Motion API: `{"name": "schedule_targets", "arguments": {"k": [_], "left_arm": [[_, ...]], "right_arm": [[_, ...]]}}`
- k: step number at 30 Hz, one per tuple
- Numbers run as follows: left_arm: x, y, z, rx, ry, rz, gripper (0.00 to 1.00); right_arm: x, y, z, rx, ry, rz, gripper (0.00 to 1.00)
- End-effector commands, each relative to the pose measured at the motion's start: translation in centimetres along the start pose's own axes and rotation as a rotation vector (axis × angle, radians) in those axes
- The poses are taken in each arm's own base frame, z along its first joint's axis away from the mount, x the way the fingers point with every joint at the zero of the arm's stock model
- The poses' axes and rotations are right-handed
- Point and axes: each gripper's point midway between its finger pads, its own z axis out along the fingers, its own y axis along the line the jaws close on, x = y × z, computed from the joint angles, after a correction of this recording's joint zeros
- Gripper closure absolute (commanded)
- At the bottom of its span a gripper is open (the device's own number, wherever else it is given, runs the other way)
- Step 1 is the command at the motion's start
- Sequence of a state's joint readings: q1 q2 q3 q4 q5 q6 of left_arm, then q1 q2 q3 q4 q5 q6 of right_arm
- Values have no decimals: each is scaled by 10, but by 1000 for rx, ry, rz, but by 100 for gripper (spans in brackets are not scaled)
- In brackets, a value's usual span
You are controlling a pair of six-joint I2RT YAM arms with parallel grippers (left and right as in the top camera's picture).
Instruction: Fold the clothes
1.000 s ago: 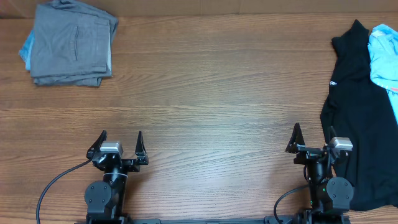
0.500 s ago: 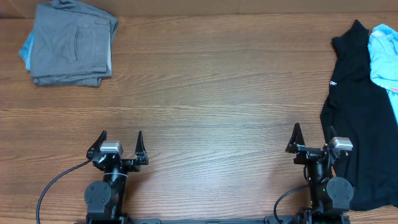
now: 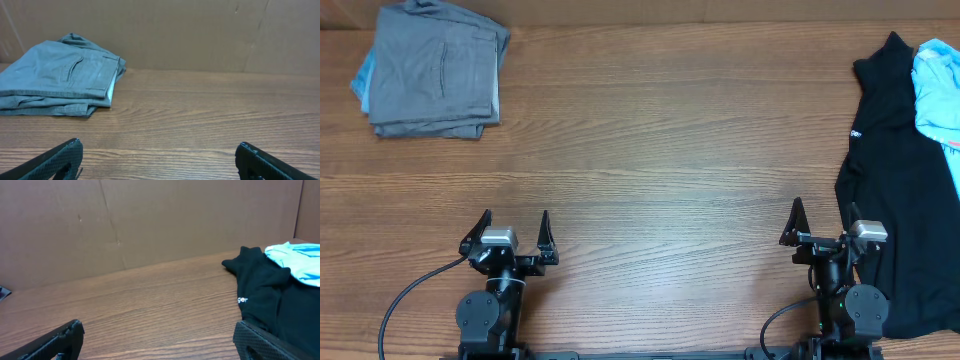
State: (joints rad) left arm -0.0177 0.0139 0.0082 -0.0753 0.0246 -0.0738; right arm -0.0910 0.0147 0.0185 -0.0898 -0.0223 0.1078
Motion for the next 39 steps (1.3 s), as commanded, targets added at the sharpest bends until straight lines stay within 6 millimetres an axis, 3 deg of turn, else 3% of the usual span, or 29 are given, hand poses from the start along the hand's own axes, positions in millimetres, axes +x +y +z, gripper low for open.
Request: {"name": "schedule_targets", "arguments": {"k": [1, 4, 7, 11, 15, 18, 23, 30, 35, 37, 39], "left_arm": [[0, 3, 0, -14, -5, 18, 0], [0, 3, 0, -14, -5, 18, 0], [0, 3, 0, -14, -5, 18, 0], [0, 3, 0, -14, -5, 18, 0], [0, 3, 0, -14, -5, 18, 0], [0, 3, 0, -14, -5, 18, 0], [0, 3, 0, -14, -5, 18, 0], [0, 3, 0, -14, -5, 18, 0], [0, 3, 0, -14, -5, 18, 0], [0, 3, 0, -14, -5, 18, 0], [0, 3, 0, -14, -5, 18, 0]], "right_arm": [[0, -1, 0, -1, -10, -4, 0], [1, 15, -1, -88, -4, -4, 0], [7, 70, -15, -418, 69, 138, 0], [12, 105, -37, -644, 185, 314, 0], [2, 110, -40, -666, 196, 439, 0], [-12, 116, -45, -716, 151, 428, 0], [-49, 127, -59, -814, 11, 359, 0], [-111, 124, -64, -740, -146, 285, 0], [-148, 117, -42, -612, -132, 204, 0], [-160, 111, -24, -543, -94, 180, 0], [-168, 90, 9, -374, -6, 180, 0]]}}
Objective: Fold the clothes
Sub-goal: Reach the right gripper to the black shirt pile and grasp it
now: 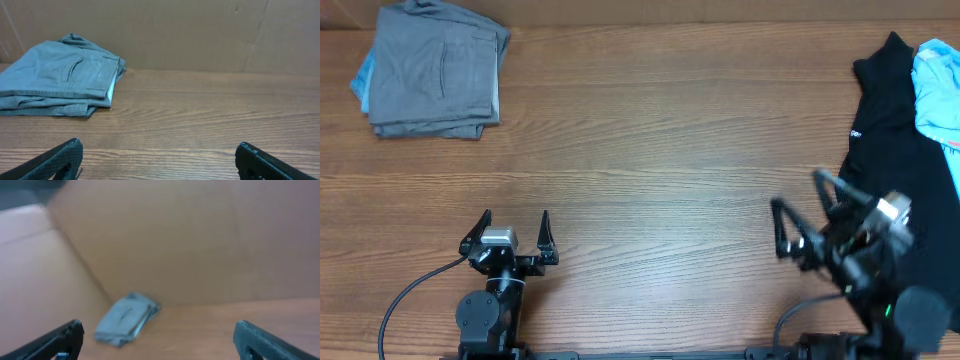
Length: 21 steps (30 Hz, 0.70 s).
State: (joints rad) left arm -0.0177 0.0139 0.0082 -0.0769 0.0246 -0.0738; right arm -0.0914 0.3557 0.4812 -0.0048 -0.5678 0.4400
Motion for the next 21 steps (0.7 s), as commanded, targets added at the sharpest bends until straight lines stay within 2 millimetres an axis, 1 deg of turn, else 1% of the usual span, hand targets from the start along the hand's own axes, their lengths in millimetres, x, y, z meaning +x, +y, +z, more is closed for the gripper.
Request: {"name": "schedule_targets", "arguments": {"k": [1, 3, 5, 8, 9, 10, 11, 13, 16, 18, 21], "left_arm": [[-1, 3, 0, -14, -7, 18, 0], [-1, 3, 0, -14, -7, 18, 0], [0, 3, 0, -14, -6, 18, 0], [-1, 3, 0, -14, -7, 18, 0], [0, 3, 0, -14, -6, 18, 0], [-1, 3, 0, -14, -7, 18, 0], [-1, 3, 0, -14, -7, 18, 0], [-1, 3, 0, -14, -7, 18, 0], [-1, 3, 0, -14, -7, 18, 0], [-1, 3, 0, -14, -7, 18, 0], [-1, 3, 0, -14, -7, 18, 0]], "right_arm": [[-38, -51, 24, 287, 25, -79, 0], [-45, -84, 42, 426, 118, -106, 0], [-46, -113, 57, 536, 199, -95, 0], [-46, -167, 76, 739, 349, -43, 0], [-44, -184, 81, 788, 400, -23, 0], [-42, -196, 85, 813, 436, -11, 0], [-39, -213, 89, 845, 490, 9, 0], [-29, -246, 91, 908, 590, 56, 0], [-12, -283, 88, 977, 698, 130, 0], [3, -302, 83, 1007, 746, 165, 0], [17, -325, 75, 1042, 771, 197, 0]]}}
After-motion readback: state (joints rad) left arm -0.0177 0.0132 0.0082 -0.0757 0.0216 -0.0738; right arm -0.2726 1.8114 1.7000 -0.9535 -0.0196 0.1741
